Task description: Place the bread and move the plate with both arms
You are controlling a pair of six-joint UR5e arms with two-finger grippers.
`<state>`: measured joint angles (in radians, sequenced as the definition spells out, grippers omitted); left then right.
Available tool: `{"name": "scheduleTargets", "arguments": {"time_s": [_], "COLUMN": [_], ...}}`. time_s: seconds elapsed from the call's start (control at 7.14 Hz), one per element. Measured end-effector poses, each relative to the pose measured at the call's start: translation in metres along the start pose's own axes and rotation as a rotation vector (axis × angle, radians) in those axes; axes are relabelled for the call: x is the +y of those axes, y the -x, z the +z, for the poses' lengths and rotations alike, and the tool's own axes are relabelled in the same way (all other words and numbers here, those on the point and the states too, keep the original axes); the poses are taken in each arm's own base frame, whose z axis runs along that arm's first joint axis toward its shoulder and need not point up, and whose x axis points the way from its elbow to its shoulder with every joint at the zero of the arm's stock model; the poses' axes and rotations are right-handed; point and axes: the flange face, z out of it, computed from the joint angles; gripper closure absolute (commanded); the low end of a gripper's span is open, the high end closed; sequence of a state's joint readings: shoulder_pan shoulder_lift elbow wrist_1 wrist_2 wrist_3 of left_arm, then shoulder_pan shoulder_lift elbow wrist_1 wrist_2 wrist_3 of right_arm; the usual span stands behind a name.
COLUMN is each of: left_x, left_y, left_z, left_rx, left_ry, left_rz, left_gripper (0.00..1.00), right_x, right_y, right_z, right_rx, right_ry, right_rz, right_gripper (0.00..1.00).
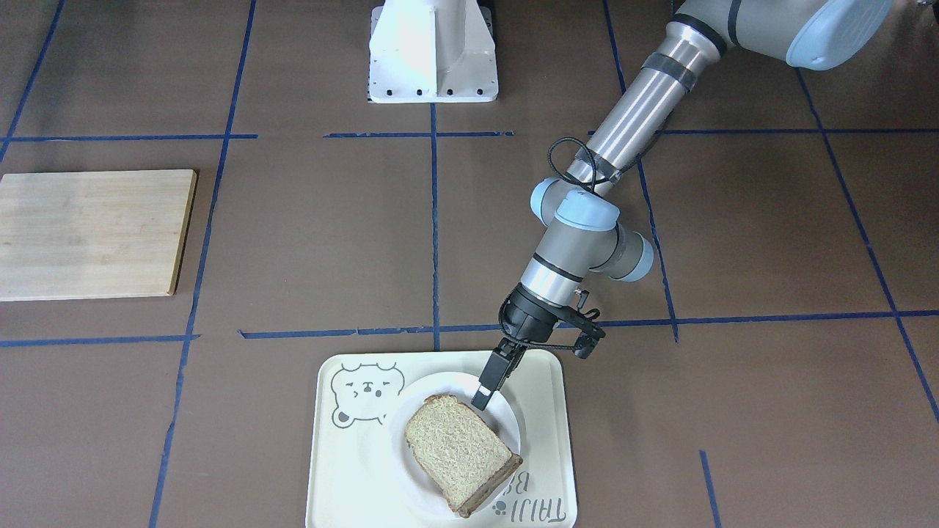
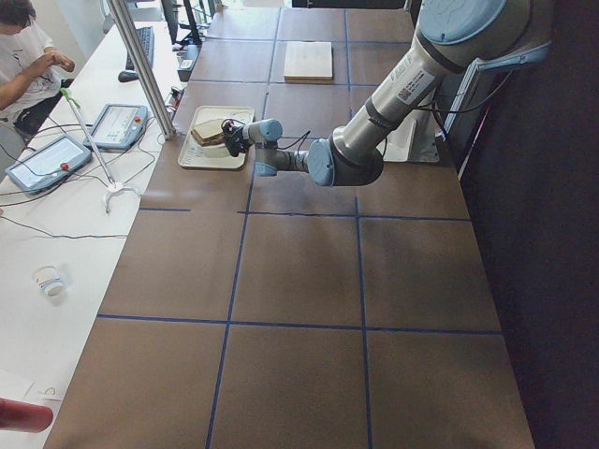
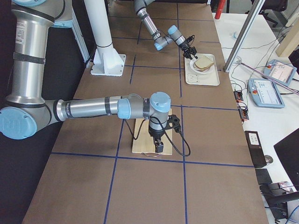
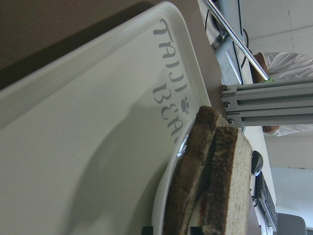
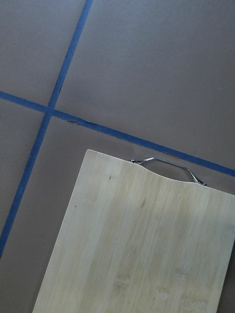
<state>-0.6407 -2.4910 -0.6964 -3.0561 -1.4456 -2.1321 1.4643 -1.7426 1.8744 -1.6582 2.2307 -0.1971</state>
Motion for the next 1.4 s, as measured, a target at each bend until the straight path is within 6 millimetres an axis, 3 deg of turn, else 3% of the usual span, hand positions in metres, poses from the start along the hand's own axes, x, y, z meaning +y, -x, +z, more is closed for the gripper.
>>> {"name": "scheduleTargets", "arguments": {"time_s": [0.14, 0.42, 0.7, 1.12, 1.4], "left_x": [0.001, -0.010, -0.050, -0.176, -0.266], "left_y": [-0.002, 0.004, 0.017, 0.033, 0.063], "left_z": [-0.018, -0.086, -0.164, -0.246, -0.295], "left_rx": [0.018, 0.020, -0.029, -0.189, -0.335], "left_ry": [0.043, 0.161, 0.247, 0.264, 0.268], "left_rz": [-0.001, 0.005, 0.119, 0.477, 0.800], "left_gripper": [0.00, 0.00, 0.00, 0.00, 0.00], "right_x": [0.000, 0.000, 0.000, 0.001, 0.000], "right_y": [0.000, 0.000, -0.001, -0.001, -0.001], "right_z": [0.000, 0.000, 0.001, 0.002, 0.001], "right_rx": [-0.001, -0.001, -0.002, -0.002, -0.003], "right_ry": [-0.001, 0.000, 0.003, 0.003, 0.002], "right_rz": [0.001, 0.002, 0.005, 0.006, 0.005], "right_gripper": [0.00, 0.00, 0.00, 0.00, 0.00]}}
